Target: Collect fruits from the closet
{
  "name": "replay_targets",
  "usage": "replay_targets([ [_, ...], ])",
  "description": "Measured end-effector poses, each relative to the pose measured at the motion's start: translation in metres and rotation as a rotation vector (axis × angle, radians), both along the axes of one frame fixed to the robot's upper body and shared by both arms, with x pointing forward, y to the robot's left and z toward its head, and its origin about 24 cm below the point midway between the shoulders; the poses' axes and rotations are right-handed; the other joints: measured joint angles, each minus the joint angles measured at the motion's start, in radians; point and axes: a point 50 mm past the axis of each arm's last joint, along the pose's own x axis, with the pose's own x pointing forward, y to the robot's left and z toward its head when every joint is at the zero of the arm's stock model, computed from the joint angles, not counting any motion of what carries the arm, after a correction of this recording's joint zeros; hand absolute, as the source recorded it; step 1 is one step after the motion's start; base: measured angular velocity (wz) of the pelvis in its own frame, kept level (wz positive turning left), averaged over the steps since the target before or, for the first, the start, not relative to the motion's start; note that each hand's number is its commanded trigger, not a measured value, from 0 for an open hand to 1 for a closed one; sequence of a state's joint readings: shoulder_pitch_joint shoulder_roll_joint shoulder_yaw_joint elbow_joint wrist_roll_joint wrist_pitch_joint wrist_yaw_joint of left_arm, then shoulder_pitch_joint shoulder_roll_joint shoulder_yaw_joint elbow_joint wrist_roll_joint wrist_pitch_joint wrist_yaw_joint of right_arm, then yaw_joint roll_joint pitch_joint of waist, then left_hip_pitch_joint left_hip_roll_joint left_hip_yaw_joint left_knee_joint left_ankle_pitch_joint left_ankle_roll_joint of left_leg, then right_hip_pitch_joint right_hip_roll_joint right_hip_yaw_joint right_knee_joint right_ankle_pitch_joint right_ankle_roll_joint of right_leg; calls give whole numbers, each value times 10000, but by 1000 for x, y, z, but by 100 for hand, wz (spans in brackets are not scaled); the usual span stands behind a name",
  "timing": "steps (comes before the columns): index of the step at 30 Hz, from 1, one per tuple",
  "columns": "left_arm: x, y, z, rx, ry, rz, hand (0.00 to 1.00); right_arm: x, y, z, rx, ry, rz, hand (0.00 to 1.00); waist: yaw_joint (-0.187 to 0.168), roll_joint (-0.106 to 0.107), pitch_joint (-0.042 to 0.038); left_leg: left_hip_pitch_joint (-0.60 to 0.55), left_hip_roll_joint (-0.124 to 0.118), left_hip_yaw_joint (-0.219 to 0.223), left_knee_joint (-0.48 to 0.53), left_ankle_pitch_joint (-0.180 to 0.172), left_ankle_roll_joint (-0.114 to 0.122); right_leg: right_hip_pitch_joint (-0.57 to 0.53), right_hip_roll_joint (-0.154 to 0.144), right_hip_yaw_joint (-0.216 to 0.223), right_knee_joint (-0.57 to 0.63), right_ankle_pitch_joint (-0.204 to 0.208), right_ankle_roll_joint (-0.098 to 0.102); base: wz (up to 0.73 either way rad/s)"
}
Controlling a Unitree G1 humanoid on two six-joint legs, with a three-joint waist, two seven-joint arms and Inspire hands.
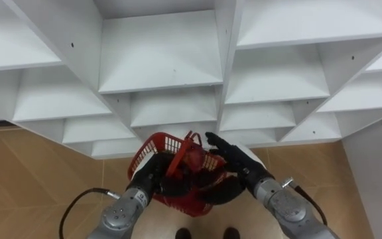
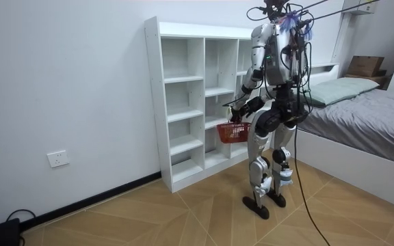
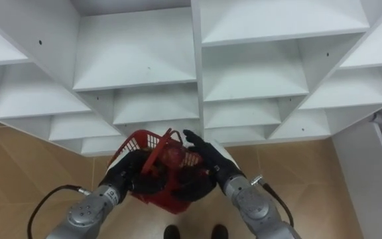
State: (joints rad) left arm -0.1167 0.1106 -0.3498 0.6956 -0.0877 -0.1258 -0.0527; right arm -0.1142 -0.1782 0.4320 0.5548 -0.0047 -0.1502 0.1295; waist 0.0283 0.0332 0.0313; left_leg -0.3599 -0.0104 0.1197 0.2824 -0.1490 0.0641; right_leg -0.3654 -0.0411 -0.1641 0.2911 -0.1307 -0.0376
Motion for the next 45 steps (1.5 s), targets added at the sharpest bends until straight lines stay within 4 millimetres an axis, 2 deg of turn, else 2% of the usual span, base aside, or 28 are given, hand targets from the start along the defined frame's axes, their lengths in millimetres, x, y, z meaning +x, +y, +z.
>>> replay_targets([
  [7, 0, -3, 1, -66, -59, -119, 100, -1, 5, 0, 166, 54, 93, 0, -3, -6, -4, 3, 1, -28, 52, 0, 0, 32, -3, 0, 14, 0, 0, 0],
  [28, 0, -1, 1, -36, -100, -43, 100, -10, 0, -13, -303, 542, 145, 0, 9, 0, -10, 260, 17, -31, 86, -3, 0, 344, 2, -60, -23, 4, -1, 0],
  [39, -12, 20, -9, 536, 242, 785, 100, -10, -14, -15, -489, 572, -438, 0, 18, 13, -18, 422, 21, -13, 51, -3, 1, 462, 1, -41, 13, 5, -3, 0],
  [45, -17, 25, -14, 681, 450, 1086, 100, -13, -23, -17, -529, 628, -1057, 0, 12, 16, -26, 586, 21, 15, -8, -3, 1, 600, 2, -27, -6, 4, -2, 0],
])
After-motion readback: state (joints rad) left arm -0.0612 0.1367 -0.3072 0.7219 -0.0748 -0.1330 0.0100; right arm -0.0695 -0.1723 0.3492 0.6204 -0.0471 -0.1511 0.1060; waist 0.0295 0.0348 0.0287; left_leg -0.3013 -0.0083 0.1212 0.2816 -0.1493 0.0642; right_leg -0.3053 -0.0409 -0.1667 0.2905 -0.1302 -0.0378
